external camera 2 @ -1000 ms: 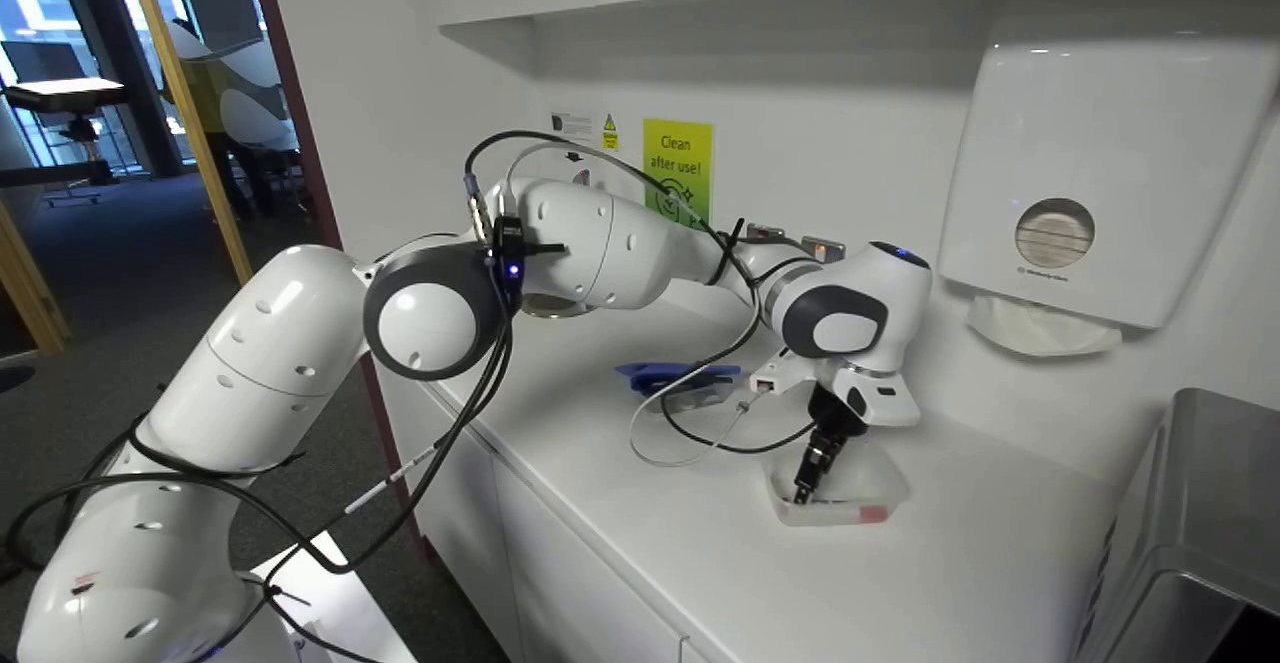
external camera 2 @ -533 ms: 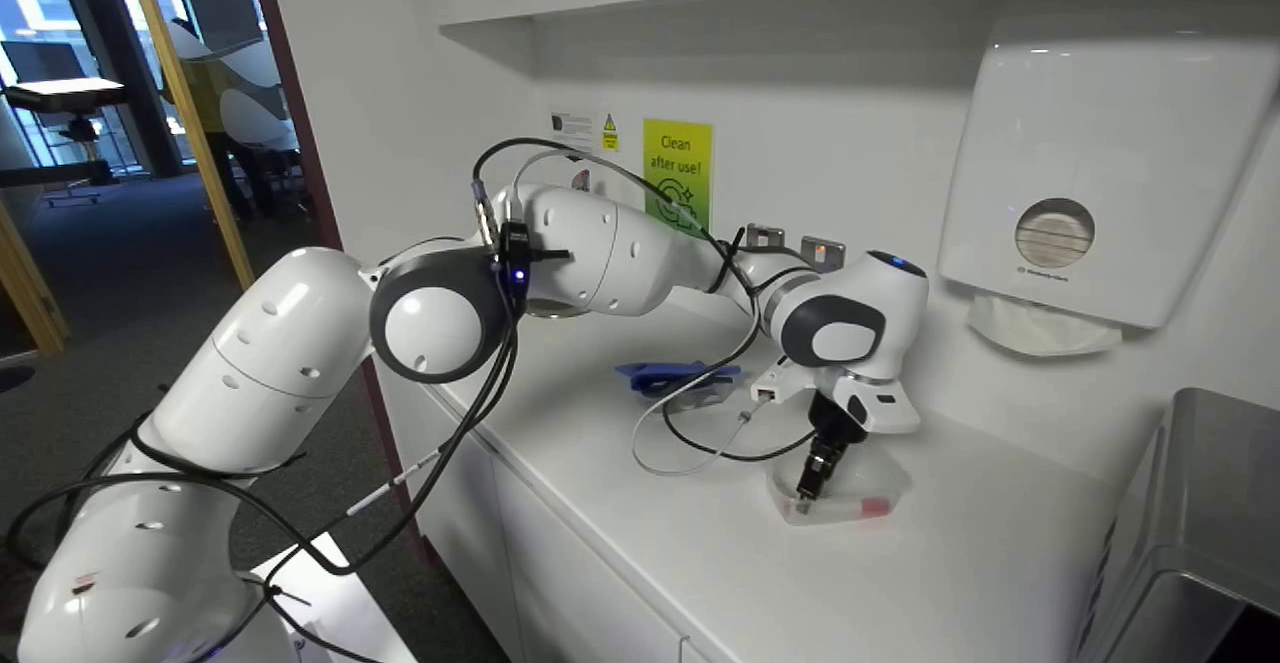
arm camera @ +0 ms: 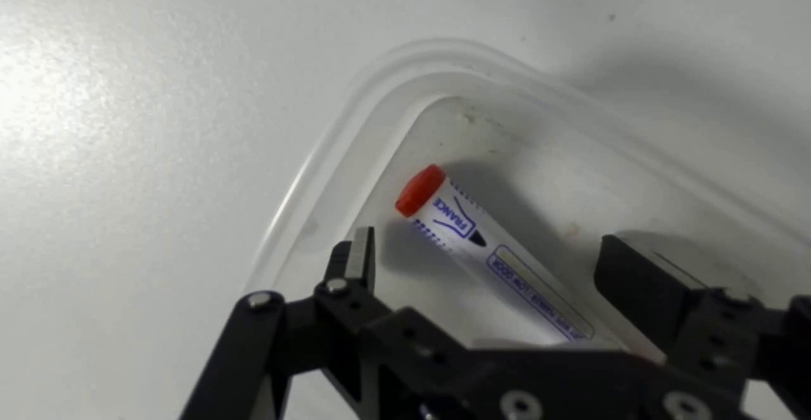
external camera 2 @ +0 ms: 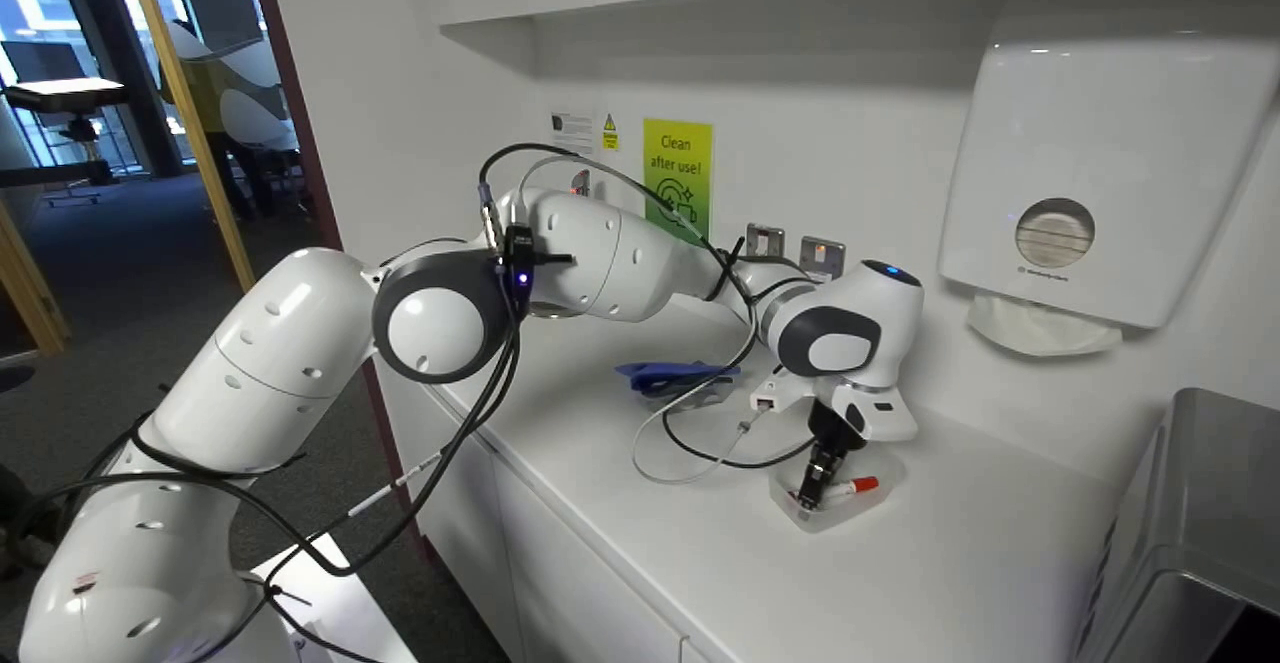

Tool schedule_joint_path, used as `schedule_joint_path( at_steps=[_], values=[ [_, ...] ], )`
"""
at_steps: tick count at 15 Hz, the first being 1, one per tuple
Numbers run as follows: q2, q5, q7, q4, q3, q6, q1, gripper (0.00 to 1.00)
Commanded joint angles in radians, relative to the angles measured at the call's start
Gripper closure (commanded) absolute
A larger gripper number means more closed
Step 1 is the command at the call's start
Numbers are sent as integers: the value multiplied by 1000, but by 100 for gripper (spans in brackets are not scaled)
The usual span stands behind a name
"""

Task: Put the blue towel in the clear bowl on the left then remove the red marker from the bowl on the right.

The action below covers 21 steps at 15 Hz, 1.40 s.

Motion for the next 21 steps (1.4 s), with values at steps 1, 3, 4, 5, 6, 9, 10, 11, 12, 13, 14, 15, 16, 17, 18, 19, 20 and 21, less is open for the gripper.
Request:
schedule_joint_path(
  at_steps=[1,3,4,5,6,9,10,11,12,13,14,15,16,17,18,19,20,21],
  values=[
    [-18,-6,-10,-35,-3,29,5,37],
    [-21,-2,-1,-36,-4,28,5,54],
    [-24,-1,5,-38,-4,27,6,60],
    [-27,0,14,-40,-5,27,8,67],
    [-32,3,20,-44,-4,29,9,76],
    [-50,9,27,-60,-2,44,13,96],
    [-55,11,28,-62,-2,48,14,94],
    [-60,11,30,-65,-3,55,16,97],
    [-68,12,32,-68,-3,59,17,95],
    [-71,15,32,-72,-2,70,18,95],
    [-77,17,34,-75,-1,77,21,94],
    [-79,19,33,-77,-1,85,22,94],
    [-85,20,34,-82,-1,92,25,94],
    [-92,20,37,-88,-3,101,29,94],
    [-100,21,37,-93,-2,107,31,94],
    [-112,23,36,-101,-1,117,34,94],
    [-123,26,32,-110,0,127,35,94],
    [-140,29,28,-124,1,139,37,94]
  ],
)
